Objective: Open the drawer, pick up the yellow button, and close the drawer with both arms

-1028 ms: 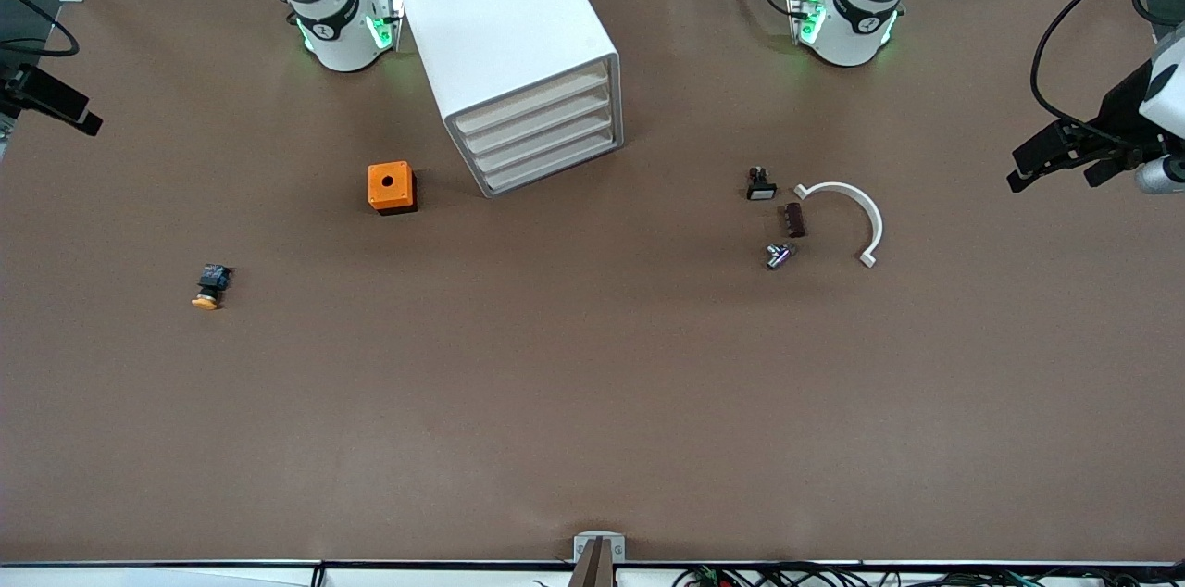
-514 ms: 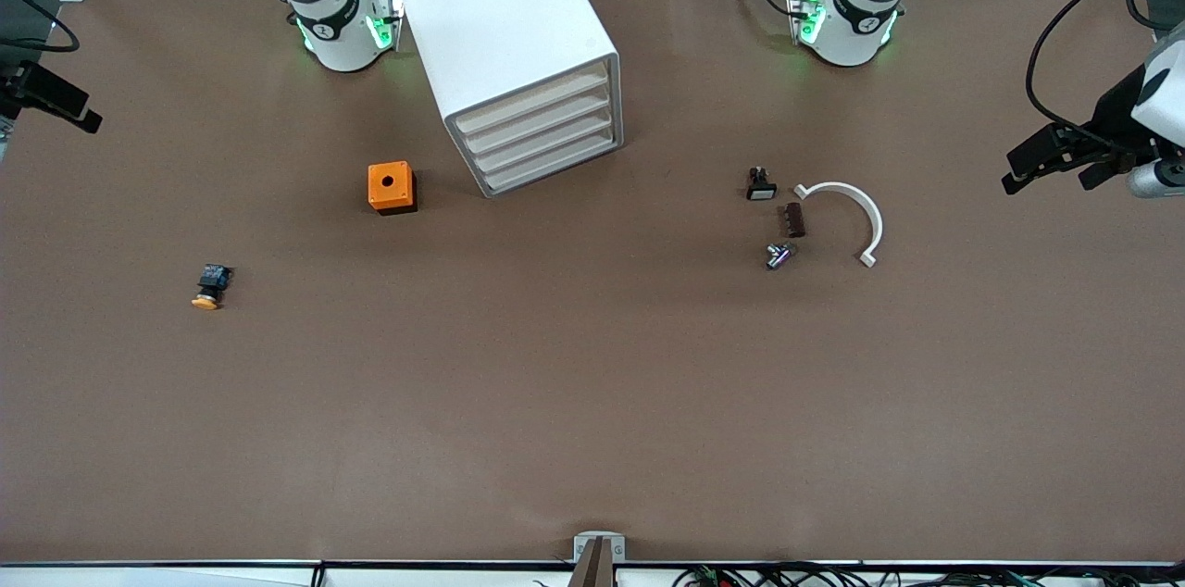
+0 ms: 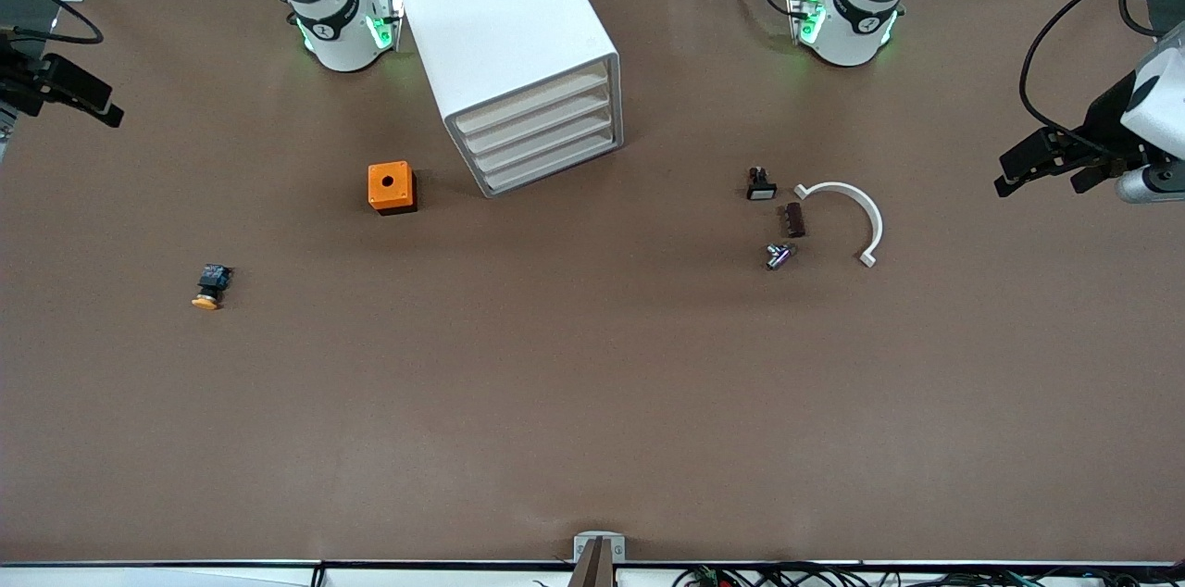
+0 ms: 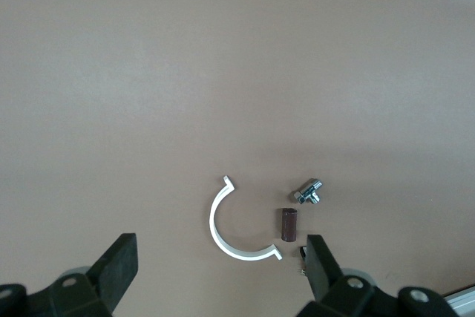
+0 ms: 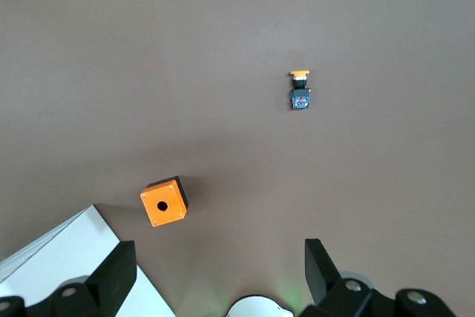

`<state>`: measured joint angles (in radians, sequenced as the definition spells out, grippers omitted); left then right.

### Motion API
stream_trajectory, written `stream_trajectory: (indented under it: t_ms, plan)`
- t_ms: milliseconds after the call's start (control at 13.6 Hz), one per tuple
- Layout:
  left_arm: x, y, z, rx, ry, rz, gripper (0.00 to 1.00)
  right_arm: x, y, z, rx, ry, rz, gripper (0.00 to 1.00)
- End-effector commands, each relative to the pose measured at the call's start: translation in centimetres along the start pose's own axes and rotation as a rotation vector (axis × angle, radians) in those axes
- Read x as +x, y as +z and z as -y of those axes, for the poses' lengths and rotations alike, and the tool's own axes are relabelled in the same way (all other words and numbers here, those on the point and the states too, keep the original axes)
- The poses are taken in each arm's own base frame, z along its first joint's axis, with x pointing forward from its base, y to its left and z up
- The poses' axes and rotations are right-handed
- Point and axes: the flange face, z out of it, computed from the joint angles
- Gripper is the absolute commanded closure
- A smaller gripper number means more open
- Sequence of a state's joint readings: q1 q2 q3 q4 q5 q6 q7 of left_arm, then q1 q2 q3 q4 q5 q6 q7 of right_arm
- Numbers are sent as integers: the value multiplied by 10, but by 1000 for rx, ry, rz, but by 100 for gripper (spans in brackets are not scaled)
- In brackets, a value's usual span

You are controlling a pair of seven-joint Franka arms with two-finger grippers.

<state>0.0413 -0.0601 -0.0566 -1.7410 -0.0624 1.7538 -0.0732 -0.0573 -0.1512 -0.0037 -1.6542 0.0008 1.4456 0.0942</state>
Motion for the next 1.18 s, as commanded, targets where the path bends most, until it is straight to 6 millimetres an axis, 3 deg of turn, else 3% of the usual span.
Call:
stream_trajectory:
  t_ms: [0, 147, 514, 881, 1102]
  plan:
    - [3, -3, -4, 15, 25, -4, 0, -28, 3, 10, 18, 16, -35, 0]
    - [4, -3, -1, 15, 20, -6, 0, -30, 1, 21, 17, 53, -37, 0]
    - [0, -10, -4, 20, 21, -2, 0, -31, 0, 24, 13, 47, -20, 0]
    - [-4, -48, -12, 47, 45, -3, 0, -36, -4, 25, 22, 34, -17, 0]
    - [-4, -53, -16, 45, 39, 0, 0, -40, -11, 30, 23, -29, -19, 0]
